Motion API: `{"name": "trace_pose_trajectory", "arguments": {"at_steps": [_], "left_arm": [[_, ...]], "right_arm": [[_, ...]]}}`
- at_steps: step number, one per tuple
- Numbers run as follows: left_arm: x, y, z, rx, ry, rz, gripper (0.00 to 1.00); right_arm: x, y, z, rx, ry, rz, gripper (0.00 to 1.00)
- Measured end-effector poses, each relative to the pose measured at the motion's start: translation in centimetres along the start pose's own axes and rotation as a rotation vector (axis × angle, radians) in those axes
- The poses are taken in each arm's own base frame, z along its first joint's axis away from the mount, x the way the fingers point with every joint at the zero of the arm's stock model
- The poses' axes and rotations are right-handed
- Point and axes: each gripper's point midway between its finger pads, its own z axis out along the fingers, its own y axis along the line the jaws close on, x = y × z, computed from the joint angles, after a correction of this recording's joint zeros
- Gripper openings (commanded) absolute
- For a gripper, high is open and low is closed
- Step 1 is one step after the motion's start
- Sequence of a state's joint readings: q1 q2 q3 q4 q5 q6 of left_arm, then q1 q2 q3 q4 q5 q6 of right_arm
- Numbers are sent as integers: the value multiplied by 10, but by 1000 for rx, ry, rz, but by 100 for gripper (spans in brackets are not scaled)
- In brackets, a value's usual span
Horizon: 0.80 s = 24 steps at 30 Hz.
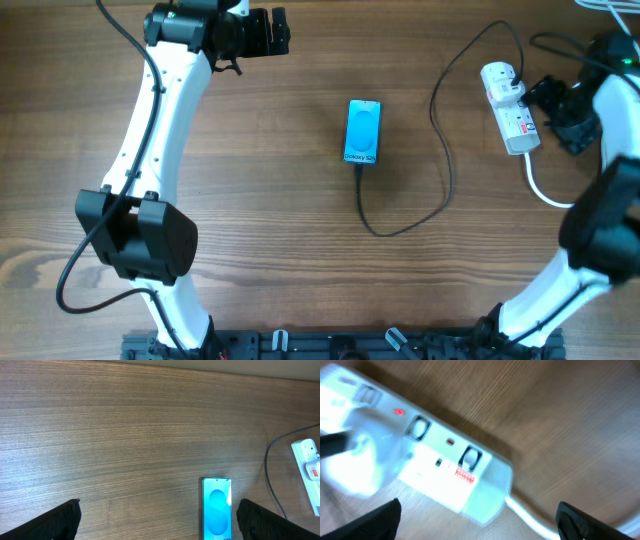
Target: Plug charger to phone and switch on socket
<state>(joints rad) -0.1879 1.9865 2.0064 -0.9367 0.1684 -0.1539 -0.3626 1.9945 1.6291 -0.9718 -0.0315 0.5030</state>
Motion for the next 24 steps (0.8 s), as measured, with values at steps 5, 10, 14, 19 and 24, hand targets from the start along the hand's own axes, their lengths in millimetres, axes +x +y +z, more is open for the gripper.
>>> {"name": "trace_pose_trajectory", "arguments": {"at_steps": [5,10,14,19,24], "left_arm": [[0,0,0,-1,1,0,100],[0,0,0,-1,1,0,100],[0,1,0,-3,2,0,100],[0,1,0,-4,-1,0,100],[0,1,0,-7,-1,0,100]], "right_arm": [[14,-10,-103,-28,-121,13,100],[47,9,-161,-99,-220,-71,100],[97,27,-196,-191,-324,-204,100],[126,1,-223,-262,-470,-207,100],[152,-29,-237,-331,-586,-188,100]]}}
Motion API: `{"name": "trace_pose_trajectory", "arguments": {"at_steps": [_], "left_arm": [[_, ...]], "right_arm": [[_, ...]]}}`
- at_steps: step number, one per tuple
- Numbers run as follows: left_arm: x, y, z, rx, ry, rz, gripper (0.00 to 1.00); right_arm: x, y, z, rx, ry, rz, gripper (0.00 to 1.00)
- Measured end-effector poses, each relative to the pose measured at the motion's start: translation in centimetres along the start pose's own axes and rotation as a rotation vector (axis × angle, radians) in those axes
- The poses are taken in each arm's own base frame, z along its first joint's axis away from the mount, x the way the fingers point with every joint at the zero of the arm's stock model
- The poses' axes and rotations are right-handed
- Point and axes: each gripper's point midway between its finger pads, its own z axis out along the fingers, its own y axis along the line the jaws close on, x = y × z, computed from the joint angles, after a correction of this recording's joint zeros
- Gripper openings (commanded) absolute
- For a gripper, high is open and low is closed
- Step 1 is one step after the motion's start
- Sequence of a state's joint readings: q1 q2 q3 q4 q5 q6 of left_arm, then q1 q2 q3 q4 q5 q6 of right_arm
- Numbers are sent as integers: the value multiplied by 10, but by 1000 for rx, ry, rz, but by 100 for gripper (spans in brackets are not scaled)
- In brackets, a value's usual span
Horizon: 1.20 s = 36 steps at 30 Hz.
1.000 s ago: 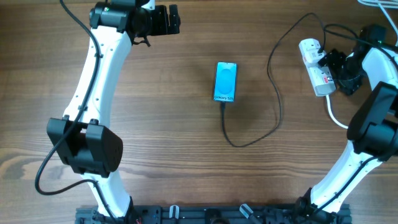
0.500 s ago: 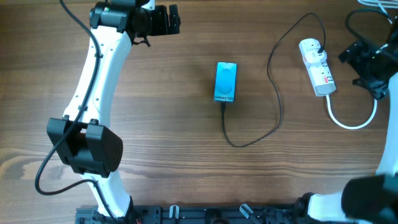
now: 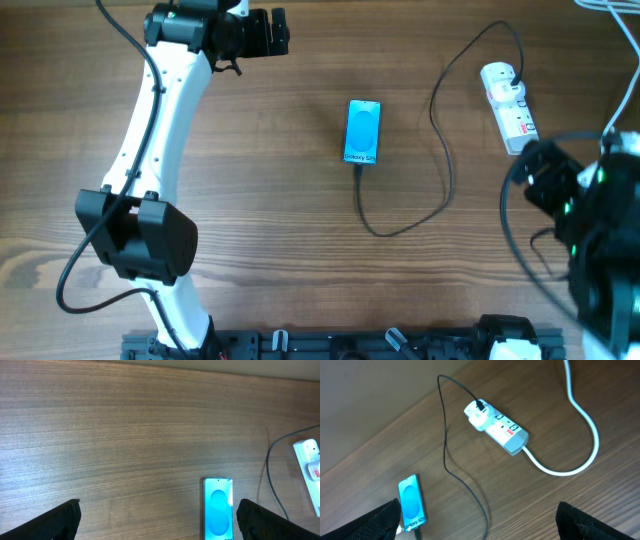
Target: Plug charger to phone and switch on socket
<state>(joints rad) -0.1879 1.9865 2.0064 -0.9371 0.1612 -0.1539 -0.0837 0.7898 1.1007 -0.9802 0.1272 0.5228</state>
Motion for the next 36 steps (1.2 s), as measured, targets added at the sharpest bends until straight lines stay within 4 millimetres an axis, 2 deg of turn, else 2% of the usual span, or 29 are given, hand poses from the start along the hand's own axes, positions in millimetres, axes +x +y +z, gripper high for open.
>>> {"name": "trace_pose_trajectory", "arguments": {"at_steps": [5,22,28,31,33,36], "left_arm": [[0,0,0,0,1,0,100],[0,0,0,0,1,0,100],[0,0,0,-1,1,0,100],[0,0,0,0,1,0,100],[0,0,0,0,0,0,100],[0,0,0,0,1,0,100]], "right_arm": [[10,-11,-18,-18,-57,8,100],[25,-18,-10,9,-9,-8,100],[33,-12,1,-138,-203,-135,100],[40,-1,5,-252,-335,-235,100],[34,12,3,-342,-475,-309,100],[57,15,19,-403,-529,-399,100]]}}
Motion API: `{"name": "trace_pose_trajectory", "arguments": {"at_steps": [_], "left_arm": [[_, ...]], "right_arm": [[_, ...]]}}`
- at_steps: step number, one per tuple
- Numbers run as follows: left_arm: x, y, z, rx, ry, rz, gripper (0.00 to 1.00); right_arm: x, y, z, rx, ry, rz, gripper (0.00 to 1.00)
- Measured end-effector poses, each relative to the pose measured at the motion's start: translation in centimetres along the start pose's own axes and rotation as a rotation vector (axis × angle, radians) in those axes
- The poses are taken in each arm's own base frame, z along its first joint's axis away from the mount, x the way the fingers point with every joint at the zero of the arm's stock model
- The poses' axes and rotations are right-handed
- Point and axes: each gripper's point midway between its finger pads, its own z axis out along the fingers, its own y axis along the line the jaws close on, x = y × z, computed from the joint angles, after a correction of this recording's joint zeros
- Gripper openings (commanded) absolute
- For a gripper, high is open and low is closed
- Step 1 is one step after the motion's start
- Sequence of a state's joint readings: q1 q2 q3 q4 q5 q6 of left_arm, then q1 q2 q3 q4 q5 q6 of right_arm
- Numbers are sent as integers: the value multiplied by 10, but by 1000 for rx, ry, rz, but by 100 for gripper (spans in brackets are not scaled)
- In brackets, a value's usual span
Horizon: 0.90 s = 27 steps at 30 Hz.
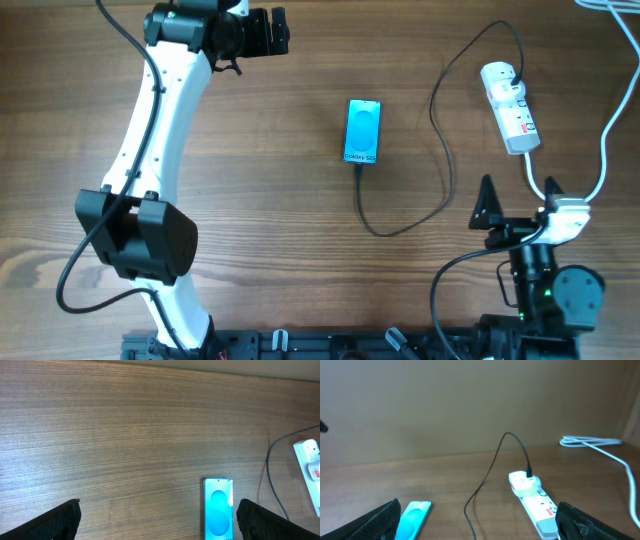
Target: Plug charger to phone and switch on socket
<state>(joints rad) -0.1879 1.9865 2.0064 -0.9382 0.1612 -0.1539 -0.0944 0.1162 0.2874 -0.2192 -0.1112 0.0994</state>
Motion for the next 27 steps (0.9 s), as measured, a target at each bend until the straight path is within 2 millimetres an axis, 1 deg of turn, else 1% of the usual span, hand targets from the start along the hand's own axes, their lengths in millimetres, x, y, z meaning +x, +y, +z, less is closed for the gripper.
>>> {"name": "trace_pose_trajectory", "arguments": {"at_steps": [3,7,11,15,18,27], "left_arm": [[0,0,0,0,0,0,100],[0,0,0,0,0,0,100],[0,0,0,0,1,0,100],[0,0,0,0,1,0,100],[0,0,0,0,0,0,100],[0,0,0,0,0,0,100]], "right_arm": [[18,5,3,-37,-22,-26,100],[21,8,6,-59,-90,-39,100],[26,18,11,-108,-143,-43,100],[48,17,14,-100,-82,-23,100],[61,14,15,-83,-32,-17,100],[61,12,16,-69,-32,-18,100]]}}
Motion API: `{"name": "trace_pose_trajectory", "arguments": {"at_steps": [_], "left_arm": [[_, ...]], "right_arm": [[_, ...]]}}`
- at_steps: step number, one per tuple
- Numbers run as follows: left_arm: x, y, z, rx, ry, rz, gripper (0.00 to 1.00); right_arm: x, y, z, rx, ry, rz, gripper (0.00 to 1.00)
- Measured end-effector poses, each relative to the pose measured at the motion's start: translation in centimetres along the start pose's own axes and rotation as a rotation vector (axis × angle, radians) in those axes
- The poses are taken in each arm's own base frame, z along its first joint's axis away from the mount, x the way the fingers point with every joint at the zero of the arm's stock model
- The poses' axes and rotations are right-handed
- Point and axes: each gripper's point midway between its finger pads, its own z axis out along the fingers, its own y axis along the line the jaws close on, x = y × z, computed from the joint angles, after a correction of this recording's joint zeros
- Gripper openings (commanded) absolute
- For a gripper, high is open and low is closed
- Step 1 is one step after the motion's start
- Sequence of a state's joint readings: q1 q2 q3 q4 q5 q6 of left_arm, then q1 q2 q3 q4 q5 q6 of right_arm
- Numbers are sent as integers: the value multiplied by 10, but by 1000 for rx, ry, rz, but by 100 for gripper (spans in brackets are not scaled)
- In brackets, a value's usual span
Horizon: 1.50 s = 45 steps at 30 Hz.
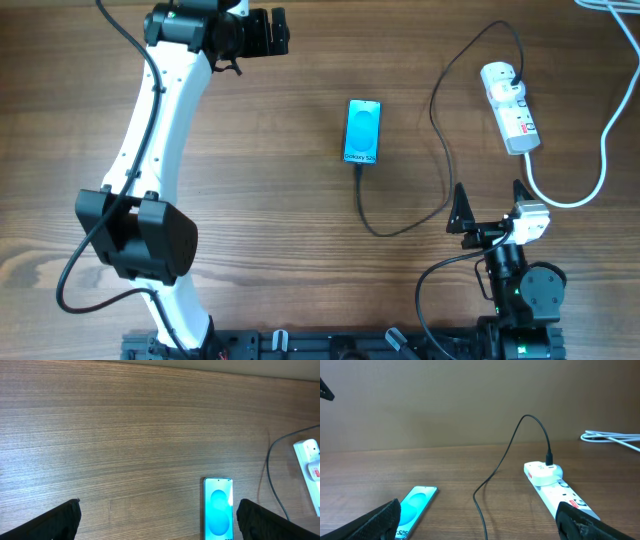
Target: Plug charger to phone and switch on socket
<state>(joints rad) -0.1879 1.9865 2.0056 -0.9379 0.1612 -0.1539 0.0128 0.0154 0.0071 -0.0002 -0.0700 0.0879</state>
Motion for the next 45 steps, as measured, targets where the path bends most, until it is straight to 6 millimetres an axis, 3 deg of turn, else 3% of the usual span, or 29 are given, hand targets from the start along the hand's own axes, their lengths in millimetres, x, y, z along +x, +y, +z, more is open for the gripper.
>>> {"name": "trace_pose_trajectory", "arguments": {"at_steps": [16,25,31,37,41,45], "left_arm": [[0,0,0,0,2,0,100],[17,4,-1,-16,70,-11,100],[47,20,-1,-85,134,-17,100],[81,32,-20,-95,-14,3,100],[119,42,-39,-101,-70,4,100],[172,66,-49,-122,-97,-22,100]], "right_arm": [[0,0,0,0,0,0,100],[0,0,0,0,0,0,100],[0,0,0,0,0,0,100],[0,0,0,0,-2,0,100],[0,0,0,0,-2,-1,100],[0,0,0,0,-2,0,100]]}}
